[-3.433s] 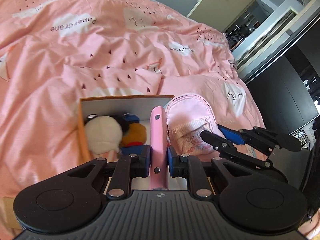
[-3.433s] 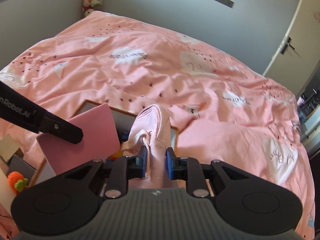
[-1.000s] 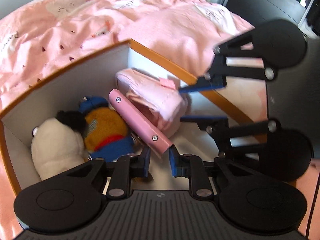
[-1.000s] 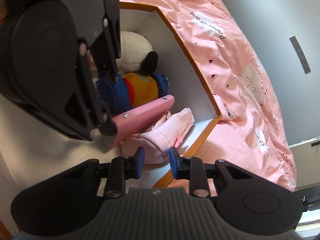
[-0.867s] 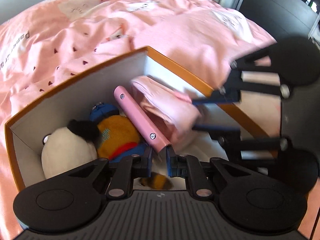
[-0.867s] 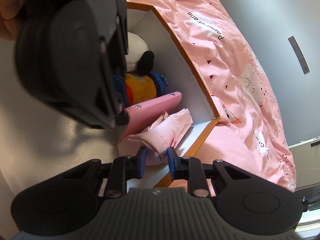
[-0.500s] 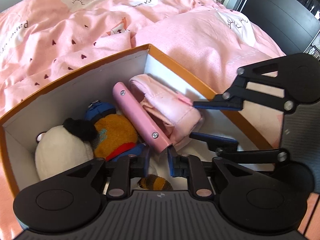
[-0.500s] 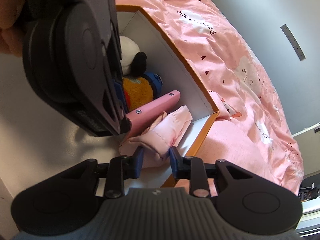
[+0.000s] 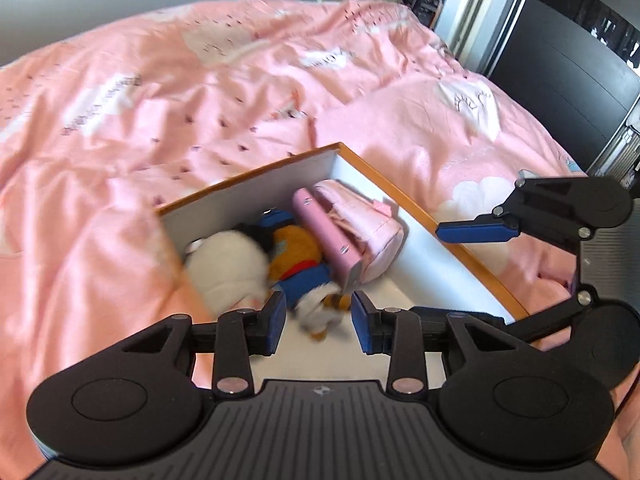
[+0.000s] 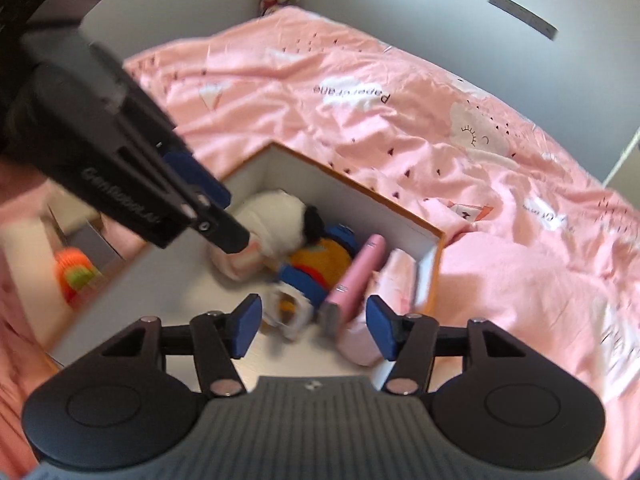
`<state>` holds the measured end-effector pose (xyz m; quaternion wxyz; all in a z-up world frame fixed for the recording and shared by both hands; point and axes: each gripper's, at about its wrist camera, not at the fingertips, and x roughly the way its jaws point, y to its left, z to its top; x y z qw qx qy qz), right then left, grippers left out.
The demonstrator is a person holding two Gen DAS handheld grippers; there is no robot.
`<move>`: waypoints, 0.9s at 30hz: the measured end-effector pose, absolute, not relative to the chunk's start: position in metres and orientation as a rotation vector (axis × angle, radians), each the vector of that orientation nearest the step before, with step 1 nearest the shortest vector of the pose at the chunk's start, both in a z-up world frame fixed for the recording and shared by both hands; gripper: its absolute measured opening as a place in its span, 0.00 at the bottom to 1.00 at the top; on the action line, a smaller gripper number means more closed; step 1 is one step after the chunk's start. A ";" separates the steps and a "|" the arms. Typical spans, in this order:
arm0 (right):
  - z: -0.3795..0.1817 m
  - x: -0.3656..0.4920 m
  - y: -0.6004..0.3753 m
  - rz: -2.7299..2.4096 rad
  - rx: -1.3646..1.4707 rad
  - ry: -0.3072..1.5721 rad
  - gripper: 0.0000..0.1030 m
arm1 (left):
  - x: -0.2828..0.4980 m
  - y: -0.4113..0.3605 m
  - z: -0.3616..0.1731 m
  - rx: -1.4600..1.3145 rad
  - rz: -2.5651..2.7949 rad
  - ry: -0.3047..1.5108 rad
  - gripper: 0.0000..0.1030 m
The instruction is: Organize objects
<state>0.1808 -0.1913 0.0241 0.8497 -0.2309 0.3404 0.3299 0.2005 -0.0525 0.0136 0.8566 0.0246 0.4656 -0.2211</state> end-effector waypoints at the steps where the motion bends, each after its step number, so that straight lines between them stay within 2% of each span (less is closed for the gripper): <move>1: 0.028 0.175 -0.187 0.701 -0.453 0.719 0.58 | 0.192 -0.044 0.019 0.047 -0.453 0.986 0.40; 9: 0.033 0.110 -0.145 0.793 -0.267 0.662 0.57 | 0.122 0.023 0.026 0.025 -0.307 1.016 0.40; 16: 0.010 0.071 -0.094 0.845 -0.185 0.737 0.51 | 0.082 0.081 0.002 -0.089 -0.145 1.037 0.40; 21: -0.012 0.063 -0.067 0.835 -0.154 0.798 0.47 | 0.072 0.112 -0.011 -0.166 -0.065 1.040 0.40; 24: -0.022 0.068 -0.056 0.817 -0.168 0.831 0.47 | 0.074 0.129 -0.016 -0.208 -0.048 1.043 0.45; 27: -0.027 0.073 -0.050 0.814 -0.163 0.855 0.47 | 0.076 0.141 -0.018 -0.233 -0.034 1.056 0.45</move>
